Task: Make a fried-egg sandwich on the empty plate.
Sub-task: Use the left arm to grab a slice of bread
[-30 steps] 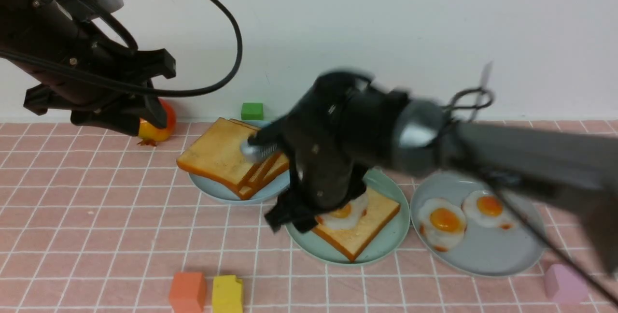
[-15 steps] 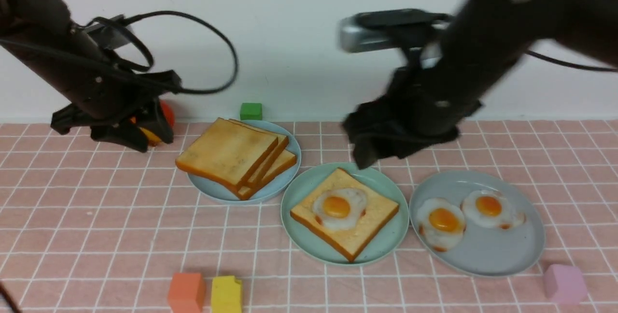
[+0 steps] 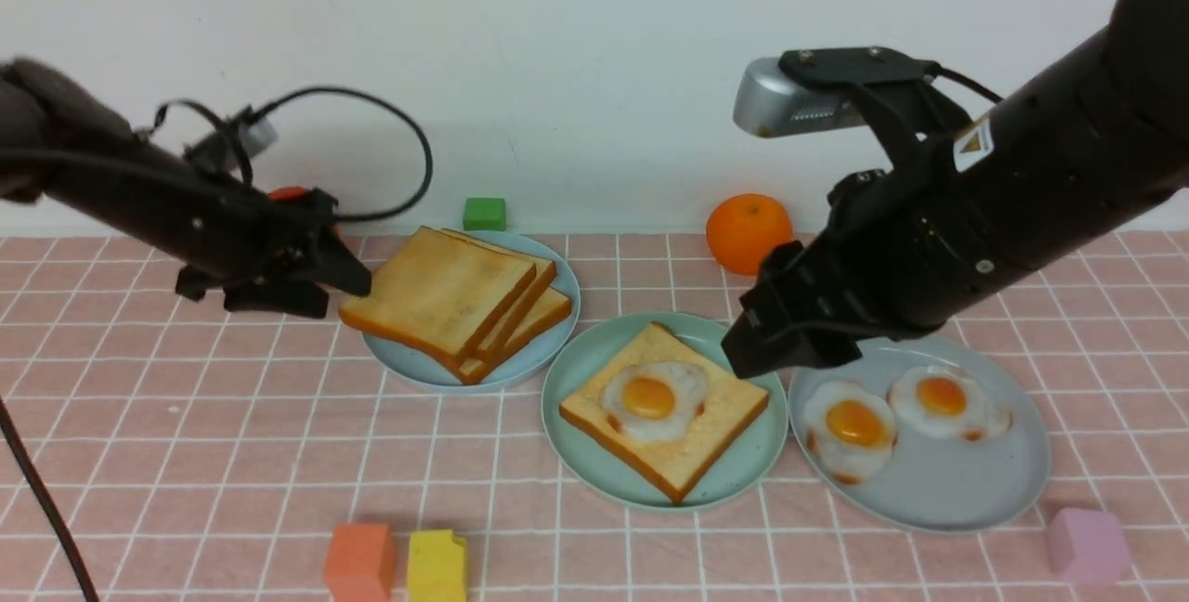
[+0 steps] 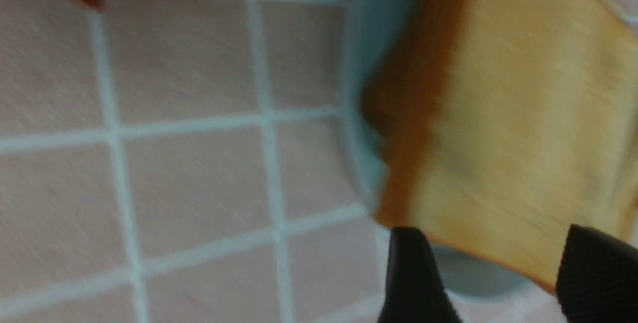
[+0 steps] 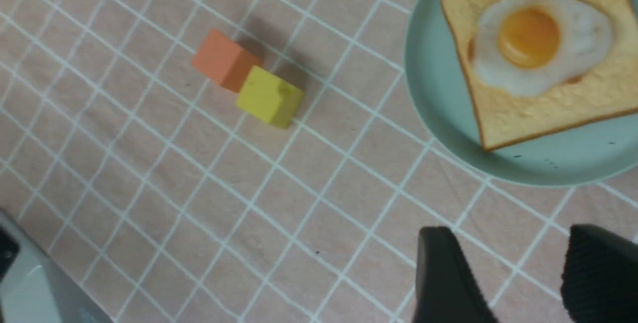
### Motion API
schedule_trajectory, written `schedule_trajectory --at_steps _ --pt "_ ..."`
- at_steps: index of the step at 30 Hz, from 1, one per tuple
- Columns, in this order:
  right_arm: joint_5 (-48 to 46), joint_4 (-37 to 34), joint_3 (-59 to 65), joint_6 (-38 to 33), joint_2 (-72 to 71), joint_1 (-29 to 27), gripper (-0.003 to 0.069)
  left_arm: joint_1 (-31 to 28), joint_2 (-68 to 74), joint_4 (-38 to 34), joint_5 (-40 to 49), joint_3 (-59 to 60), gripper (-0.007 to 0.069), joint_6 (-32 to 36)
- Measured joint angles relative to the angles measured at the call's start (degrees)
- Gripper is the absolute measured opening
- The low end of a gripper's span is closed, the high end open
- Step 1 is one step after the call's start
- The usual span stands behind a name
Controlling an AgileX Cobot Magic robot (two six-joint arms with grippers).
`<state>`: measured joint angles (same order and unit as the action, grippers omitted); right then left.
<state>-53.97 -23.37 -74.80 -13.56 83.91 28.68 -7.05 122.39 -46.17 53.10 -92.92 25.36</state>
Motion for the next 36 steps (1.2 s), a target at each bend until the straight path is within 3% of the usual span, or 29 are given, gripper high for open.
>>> schedule_trajectory --at_steps 15,20,25,28,36 --pt "-0.4 -1.7 0.0 -0.1 -0.1 -0.1 0.0349 -0.1 4.4 -5.3 -2.0 -0.1 0.0428 3.4" --pt "-0.4 -1.7 0.0 -0.1 -0.1 -0.1 0.0349 -0.4 5.1 -6.3 -1.4 -0.2 0.035 3.4" --pt "-0.5 -1.7 0.0 -0.1 -0.1 -0.1 0.0347 -1.3 5.1 -7.0 -0.2 -0.2 0.0155 3.6" --pt "-0.6 -1.7 0.0 -0.1 -0.1 -0.1 0.0347 -2.0 5.2 -7.8 0.8 -0.2 0.0114 3.6" --pt "-2.1 -1.6 0.0 1.5 -0.2 -0.1 0.0347 -4.4 1.5 -9.5 3.9 -0.2 0.0113 4.7"
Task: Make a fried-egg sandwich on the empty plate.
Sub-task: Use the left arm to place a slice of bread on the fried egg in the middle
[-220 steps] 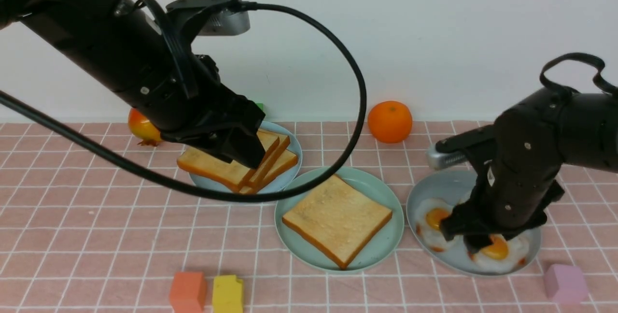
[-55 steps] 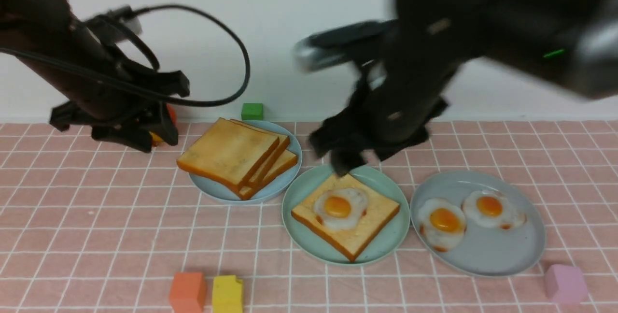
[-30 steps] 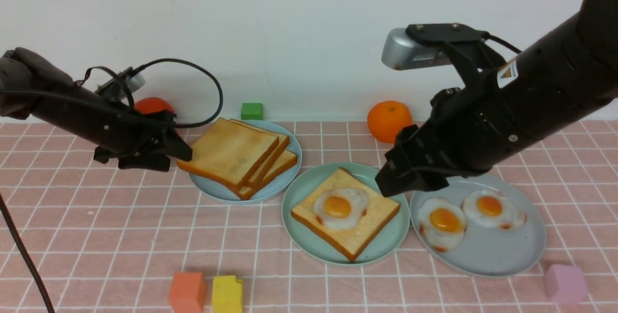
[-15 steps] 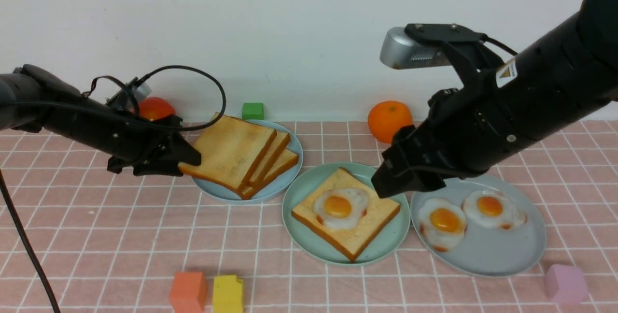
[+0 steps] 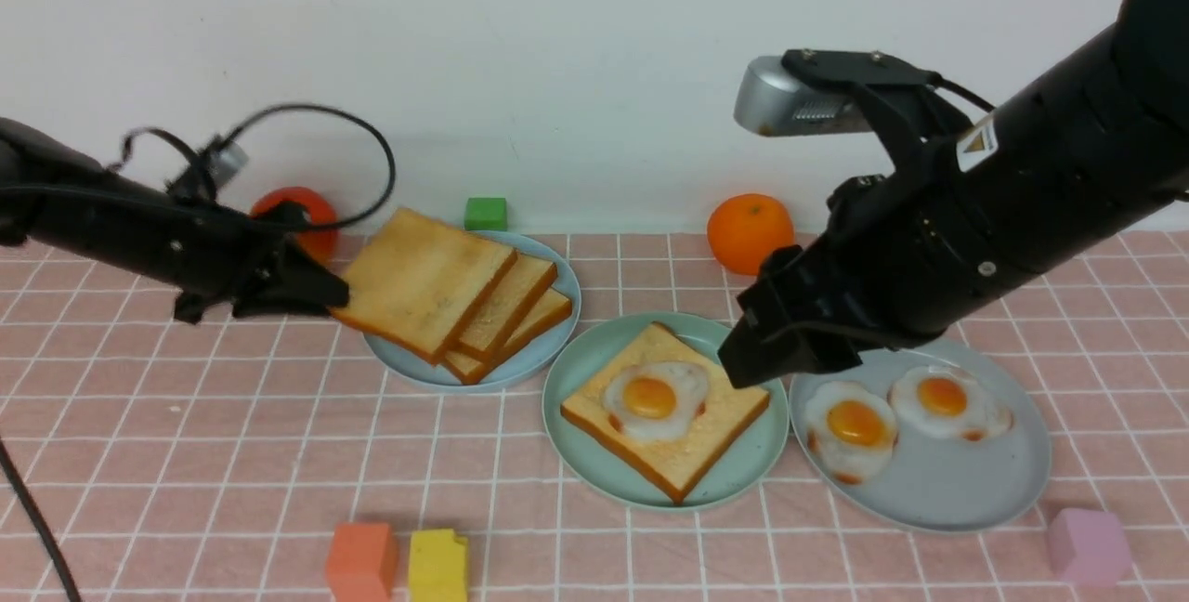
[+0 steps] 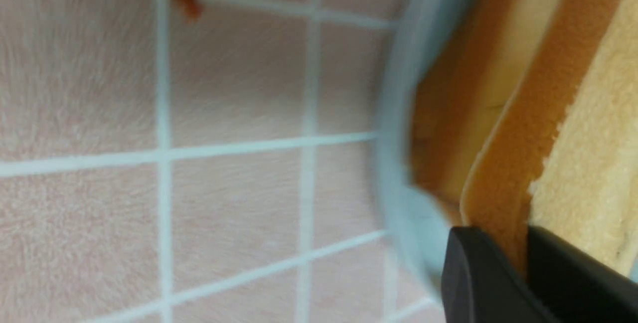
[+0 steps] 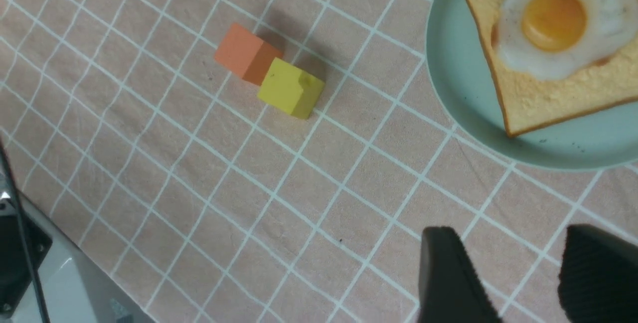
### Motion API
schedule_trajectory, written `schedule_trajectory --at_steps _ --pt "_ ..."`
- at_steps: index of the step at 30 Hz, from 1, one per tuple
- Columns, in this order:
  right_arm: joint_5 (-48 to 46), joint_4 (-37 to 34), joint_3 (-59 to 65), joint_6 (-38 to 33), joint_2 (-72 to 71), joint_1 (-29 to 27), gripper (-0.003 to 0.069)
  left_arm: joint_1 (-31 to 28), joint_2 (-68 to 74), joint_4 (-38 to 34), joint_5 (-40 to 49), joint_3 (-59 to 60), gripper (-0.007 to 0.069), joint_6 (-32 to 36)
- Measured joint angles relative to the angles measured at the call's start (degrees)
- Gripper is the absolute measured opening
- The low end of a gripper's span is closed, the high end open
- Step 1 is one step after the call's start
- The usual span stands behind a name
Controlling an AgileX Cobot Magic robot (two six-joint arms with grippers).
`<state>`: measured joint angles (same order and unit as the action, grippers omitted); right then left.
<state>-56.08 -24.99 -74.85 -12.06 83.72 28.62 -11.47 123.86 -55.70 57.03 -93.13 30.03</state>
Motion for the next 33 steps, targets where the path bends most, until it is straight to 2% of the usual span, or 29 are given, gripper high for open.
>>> schedule_trajectory --at_steps 5,7,13,14,19,23,33 --pt "-1.7 4.7 -0.2 3.4 -3.4 0.0 0.0347 0.7 -7.3 -2.2 5.2 0.1 0.0113 0.3" --pt "-1.8 7.6 -0.2 6.3 -5.8 0.0 0.0347 2.9 -9.6 -3.3 6.7 0.7 0.0113 0.4" --pt "1.4 15.3 3.6 12.1 -14.9 0.0 0.0347 15.6 -11.2 -3.1 6.8 1.3 0.0113 -0.9" --pt "2.4 17.3 6.4 14.0 -18.2 0.0 0.0347 19.9 -10.1 -0.9 4.9 1.2 0.0113 -2.0" --pt "3.6 20.1 12.2 16.2 -22.9 0.0 0.0347 26.0 -6.7 7.4 2.0 -1.2 0.0113 -7.2" --pt "4.1 21.0 14.2 16.4 -25.2 0.0 0.0347 27.2 -3.1 12.1 0.7 -4.1 0.0113 -13.5" --pt "5.7 21.0 14.2 16.5 -25.6 0.0 0.0347 27.2 1.0 10.8 -3.0 -4.5 0.0113 -19.2"
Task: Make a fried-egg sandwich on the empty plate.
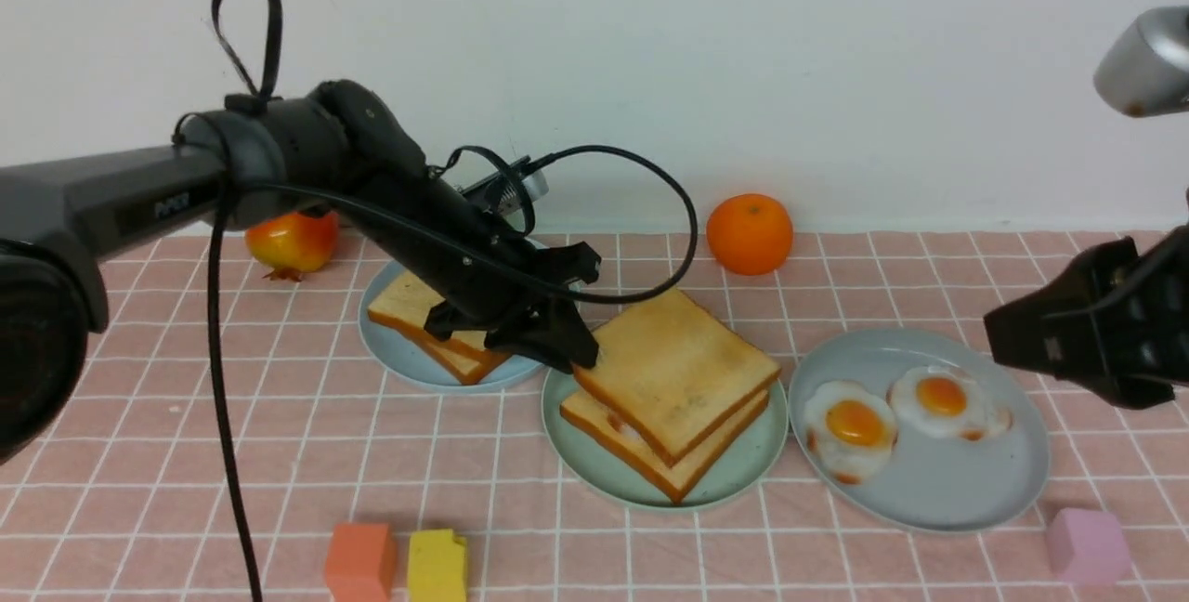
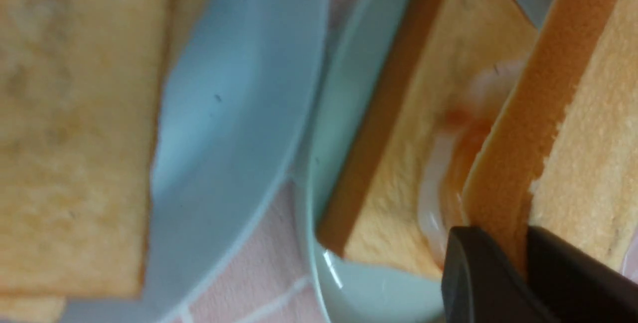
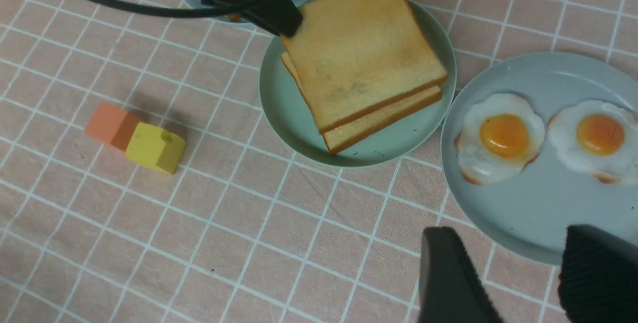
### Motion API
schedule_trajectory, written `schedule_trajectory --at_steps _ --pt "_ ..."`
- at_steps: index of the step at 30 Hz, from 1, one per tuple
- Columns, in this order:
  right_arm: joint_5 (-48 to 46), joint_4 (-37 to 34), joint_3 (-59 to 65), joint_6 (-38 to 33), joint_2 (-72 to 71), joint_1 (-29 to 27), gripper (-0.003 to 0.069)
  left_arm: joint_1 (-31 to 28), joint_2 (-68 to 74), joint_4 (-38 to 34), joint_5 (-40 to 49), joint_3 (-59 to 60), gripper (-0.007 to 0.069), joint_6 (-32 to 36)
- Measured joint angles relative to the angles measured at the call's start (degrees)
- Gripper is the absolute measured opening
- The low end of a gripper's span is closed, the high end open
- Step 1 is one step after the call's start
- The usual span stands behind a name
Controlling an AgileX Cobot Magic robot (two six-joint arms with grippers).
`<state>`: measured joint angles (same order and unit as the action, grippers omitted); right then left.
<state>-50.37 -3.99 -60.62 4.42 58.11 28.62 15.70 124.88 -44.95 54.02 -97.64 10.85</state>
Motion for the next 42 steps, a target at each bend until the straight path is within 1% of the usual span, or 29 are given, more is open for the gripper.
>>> schedule_trajectory --at_steps 3,11,15,16,17,18,19,21,22,23,24,25,26,27,28,29,31,32,33,34,35,36,39,41,42 --pt "0.1 0.0 0.0 0.0 0.0 0.0 0.0347 0.0 0.6 -0.5 -0.7 -0.1 0.0113 -1.3" --pt "0.2 0.0 0.0 0.0 0.0 0.0 0.0347 0.0 1.2 -0.4 -0.2 -0.1 0.0116 -1.7" --pt "0.4 0.0 0.0 0.0 0.0 0.0 0.0347 0.0 1.2 -0.4 0.1 -0.1 0.0163 -1.7" --pt "0.4 0.1 0.0 0.0 0.0 0.0 0.0347 0.0 1.2 -0.4 0.5 -0.1 0.0221 -1.8" --pt "0.4 0.1 0.0 0.0 0.0 0.0 0.0347 0.0 1.2 -0.4 0.7 -0.1 0.0248 -1.8" --pt "0.4 0.1 0.0 0.0 0.0 0.0 0.0347 0.0 1.2 -0.3 0.9 -0.1 0.0293 -2.0" --pt "0.5 0.1 0.0 0.0 0.0 0.0 0.0347 0.0 1.2 -0.3 1.1 -0.1 0.0316 -2.1" --pt "0.5 0.1 0.0 0.0 0.0 0.0 0.0347 0.0 1.0 0.2 1.6 -0.2 0.0395 -2.7" --pt "0.5 0.1 0.0 0.0 0.0 0.0 0.0347 0.0 1.0 0.2 1.6 -0.2 0.0402 -2.6" --pt "0.5 0.1 0.0 0.0 0.0 0.0 0.0347 0.0 0.5 1.8 2.2 -0.8 0.047 -3.5" --pt "0.5 0.1 0.0 0.0 0.0 0.0 0.0347 0.0 0.4 1.9 2.3 -0.9 0.0483 -3.6" --pt "0.5 0.1 0.0 0.0 0.0 0.0 0.0347 0.0 0.2 2.8 2.8 -1.3 0.051 -4.0" --pt "0.5 0.1 0.0 0.0 0.0 0.0 0.0347 0.0 -0.5 5.7 3.8 -2.4 0.0559 -5.5" --pt "0.5 0.1 0.0 0.0 0.0 0.0 0.0347 0.0 -0.9 7.7 4.8 -3.3 0.058 -6.5" --pt "0.5 0.1 0.0 0.0 0.0 0.0 0.0347 0.0 -0.9 8.2 5.3 -3.5 0.0584 -6.7" --pt "0.5 0.2 0.0 0.0 0.0 0.0 0.0347 0.0 -1.7 12.0 7.3 -5.1 0.0601 -8.3" --pt "0.5 0.2 0.0 0.0 0.0 0.0 0.0346 0.0 -2.4 14.9 9.4 -6.4 0.0605 -9.3" --pt "0.5 0.2 0.0 0.0 0.0 0.0 0.0336 0.0 -3.5 18.4 12.4 -8.1 0.0603 -10.2" --pt "0.5 0.0 0.0 0.1 -0.1 0.0 0.0315 0.0 -4.6 20.0 14.1 -9.4 0.0593 -10.9" --pt "0.5 0.0 0.0 0.2 -0.1 0.0 0.0311 0.0 -5.0 20.3 14.5 -9.8 0.0591 -11.4" --pt "0.6 -0.3 0.0 0.4 -0.2 0.0 0.029 0.0 -5.6 20.6 14.9 -10.4 0.0581 -11.9" --pt "1.2 -0.8 0.0 0.9 -0.4 0.0 0.0235 0.0 -7.7 20.2 15.6 -12.1 0.0555 -13.3" --pt "2.5 -0.7 0.0 1.2 -1.0 0.0 0.0111 0.1 -10.9 17.3 16.0 -13.8 0.0489 -13.7" --pt "2.7 1.5 0.0 1.6 -1.8 0.0 0.0011 1.1 -14.2 15.3 16.0 -14.5 0.0412 -13.0" --pt "2.7 3.3 0.1 1.8 -2.5 0.0 -0.0002 1.7 -15.6 14.8 16.2 -14.7 0.0355 -12.5"
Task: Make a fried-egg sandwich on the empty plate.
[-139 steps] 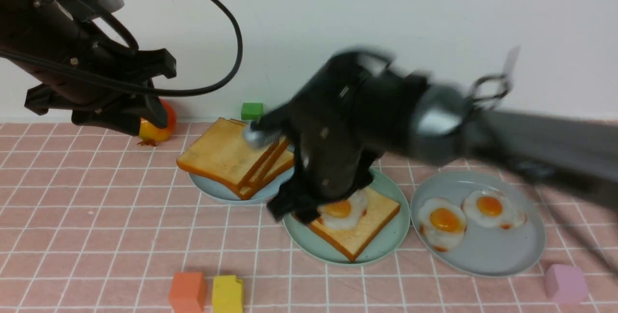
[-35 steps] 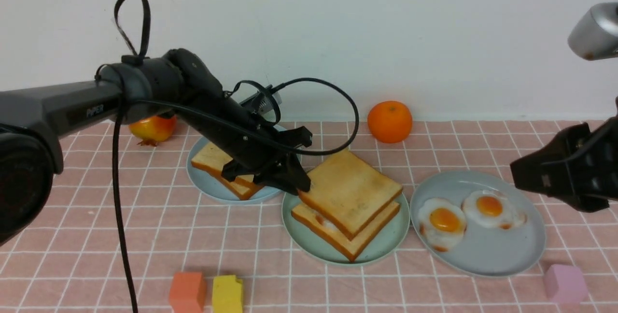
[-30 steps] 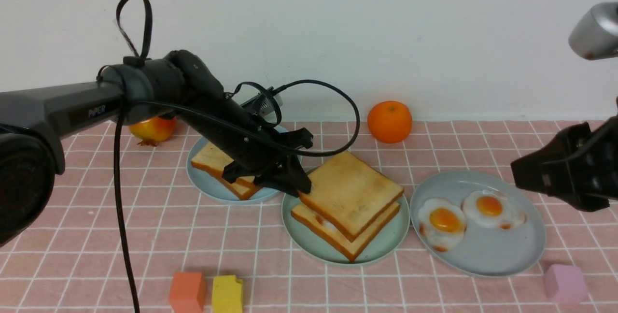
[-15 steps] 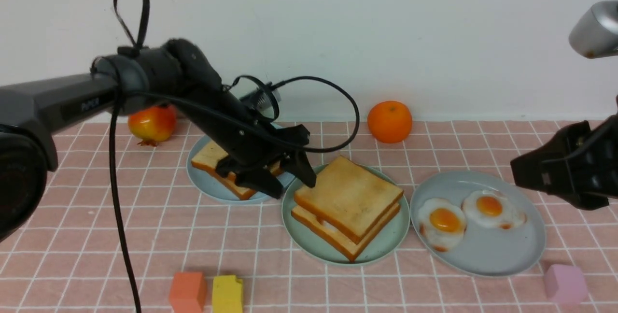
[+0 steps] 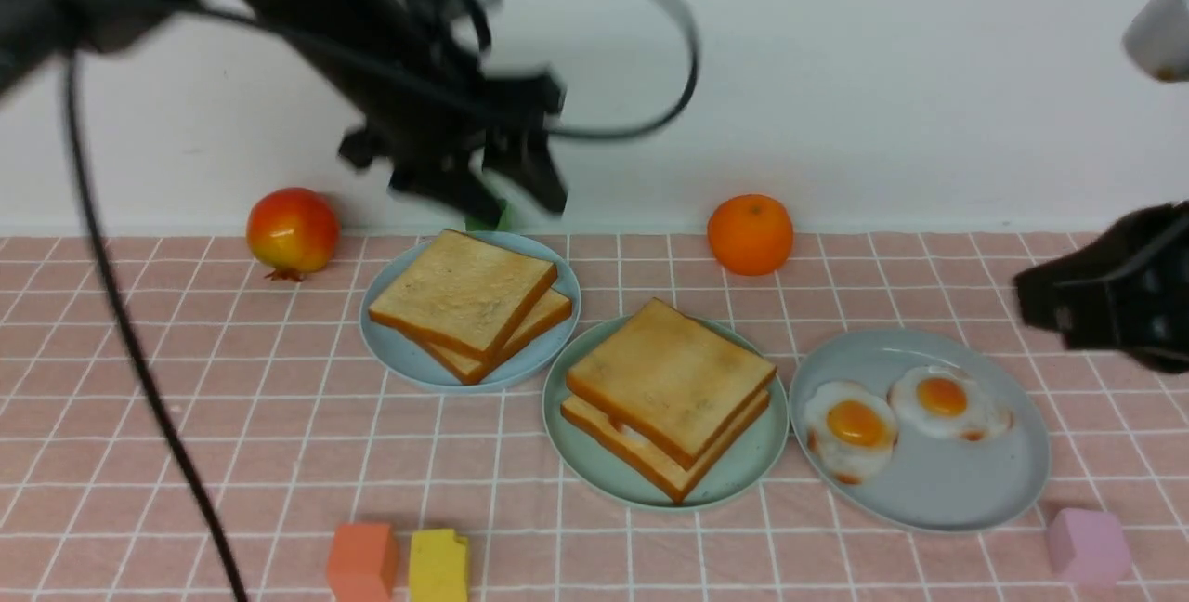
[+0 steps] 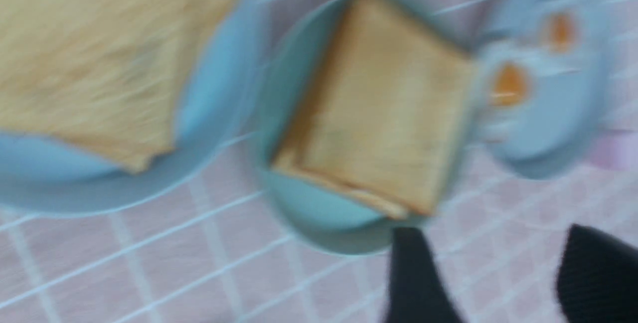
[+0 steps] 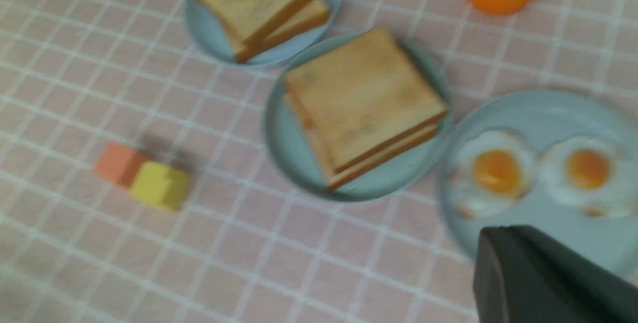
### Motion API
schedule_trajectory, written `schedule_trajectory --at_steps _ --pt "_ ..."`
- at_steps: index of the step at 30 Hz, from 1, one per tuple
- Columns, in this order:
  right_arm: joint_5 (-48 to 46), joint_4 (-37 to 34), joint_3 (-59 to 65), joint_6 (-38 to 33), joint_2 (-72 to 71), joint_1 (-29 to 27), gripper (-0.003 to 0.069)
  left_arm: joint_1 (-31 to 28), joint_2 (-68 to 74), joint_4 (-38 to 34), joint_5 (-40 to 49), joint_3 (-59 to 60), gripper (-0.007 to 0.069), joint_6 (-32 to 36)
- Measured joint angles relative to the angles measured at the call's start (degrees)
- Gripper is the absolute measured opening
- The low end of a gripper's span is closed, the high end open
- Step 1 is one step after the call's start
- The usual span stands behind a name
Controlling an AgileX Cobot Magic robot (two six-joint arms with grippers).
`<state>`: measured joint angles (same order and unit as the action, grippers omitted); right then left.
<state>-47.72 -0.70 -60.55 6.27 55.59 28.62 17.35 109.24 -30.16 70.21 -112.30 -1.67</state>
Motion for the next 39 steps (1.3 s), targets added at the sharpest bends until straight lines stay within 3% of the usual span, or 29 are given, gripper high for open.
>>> schedule_trajectory --at_steps 2,3,7,16,17,26,30,39 --pt "0.0 2.0 0.1 0.4 -1.0 0.0 -0.0006 0.4 -1.4 -0.3 0.0 -0.1 0.0301 0.2" --pt "0.2 5.6 0.2 0.9 -4.1 0.0 -0.0006 1.1 -4.4 -0.5 0.0 0.3 0.02 0.4" --pt "2.7 8.5 1.9 1.1 -13.5 -0.1 -0.0006 1.2 -12.0 -0.4 0.0 4.6 0.0012 0.5" --pt "12.3 8.9 21.5 1.1 -37.2 -0.2 -0.0006 1.2 -37.8 3.4 0.0 27.5 0.0012 -0.3" --pt "13.8 8.9 26.1 1.2 -42.0 -0.2 -0.0006 1.2 -44.5 3.5 0.0 34.3 0.0012 -0.5" --pt "15.6 11.2 37.6 1.2 -53.8 -0.2 -0.0001 1.2 -75.3 2.0 -2.7 60.8 0.0012 -4.6" --pt "15.5 11.7 39.2 1.2 -54.1 -0.2 0.0001 1.2 -83.6 3.7 -5.1 66.6 0.0012 -5.0" --pt "14.6 11.8 39.9 1.2 -54.2 -0.2 0.0004 1.2 -91.4 3.3 -7.4 67.9 0.0012 -5.1"
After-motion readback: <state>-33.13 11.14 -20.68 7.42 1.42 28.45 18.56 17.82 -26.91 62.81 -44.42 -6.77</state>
